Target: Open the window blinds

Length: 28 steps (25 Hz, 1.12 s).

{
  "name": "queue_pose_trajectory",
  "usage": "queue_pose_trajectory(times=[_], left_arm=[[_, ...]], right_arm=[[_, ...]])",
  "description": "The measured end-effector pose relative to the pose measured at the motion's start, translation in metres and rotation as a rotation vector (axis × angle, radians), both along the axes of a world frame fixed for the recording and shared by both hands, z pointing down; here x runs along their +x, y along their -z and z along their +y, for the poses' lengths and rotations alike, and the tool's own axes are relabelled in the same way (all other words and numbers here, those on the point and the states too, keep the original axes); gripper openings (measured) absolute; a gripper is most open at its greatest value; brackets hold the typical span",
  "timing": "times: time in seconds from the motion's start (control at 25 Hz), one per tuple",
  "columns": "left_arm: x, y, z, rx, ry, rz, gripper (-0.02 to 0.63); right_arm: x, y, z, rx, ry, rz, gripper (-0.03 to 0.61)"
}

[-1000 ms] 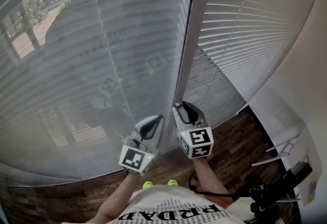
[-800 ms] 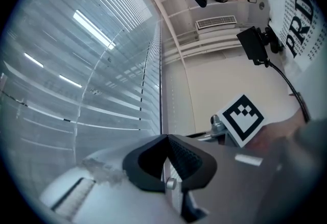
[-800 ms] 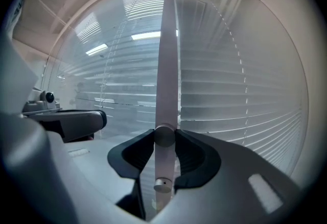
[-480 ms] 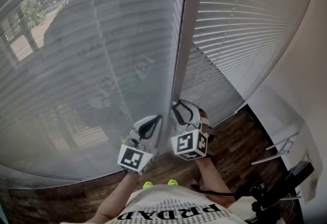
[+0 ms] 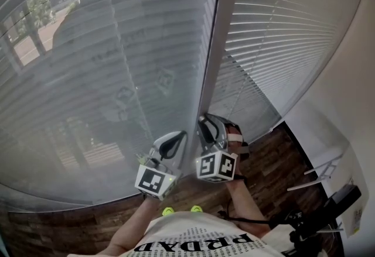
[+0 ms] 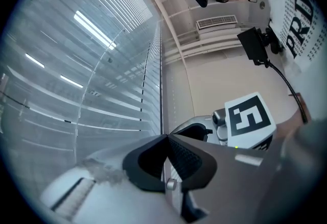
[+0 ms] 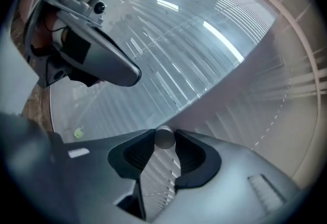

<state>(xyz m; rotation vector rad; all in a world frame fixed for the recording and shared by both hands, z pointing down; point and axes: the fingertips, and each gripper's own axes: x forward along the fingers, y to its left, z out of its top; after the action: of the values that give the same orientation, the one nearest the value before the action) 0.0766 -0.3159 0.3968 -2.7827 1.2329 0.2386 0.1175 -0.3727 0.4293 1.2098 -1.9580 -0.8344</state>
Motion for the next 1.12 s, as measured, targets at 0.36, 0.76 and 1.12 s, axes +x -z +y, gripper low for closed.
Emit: queue_pose_trajectory(times=[0.36,0.76,1.12], left_arm=[[0.0032,0.0015,-0.0023,0.003,-0.007,0.006,-0.009],[0.0019,-0.0024,-0.0029,-0.002,-0.006,0.014,-0.008],[-0.001,0.0027,-0.0024,0.001,-0.007,0.012,-0.008]], right_arm=[[0.0015,0.0035,-0.0009,-0.07,0.012,-0.197,0.127],[0.0042,0.0003,-0.0011,-0.153,0.007,-0.446,0.127],[0.0072,0.0059,-0.0023,-0.218,-0.006,-0.652,0.127]])
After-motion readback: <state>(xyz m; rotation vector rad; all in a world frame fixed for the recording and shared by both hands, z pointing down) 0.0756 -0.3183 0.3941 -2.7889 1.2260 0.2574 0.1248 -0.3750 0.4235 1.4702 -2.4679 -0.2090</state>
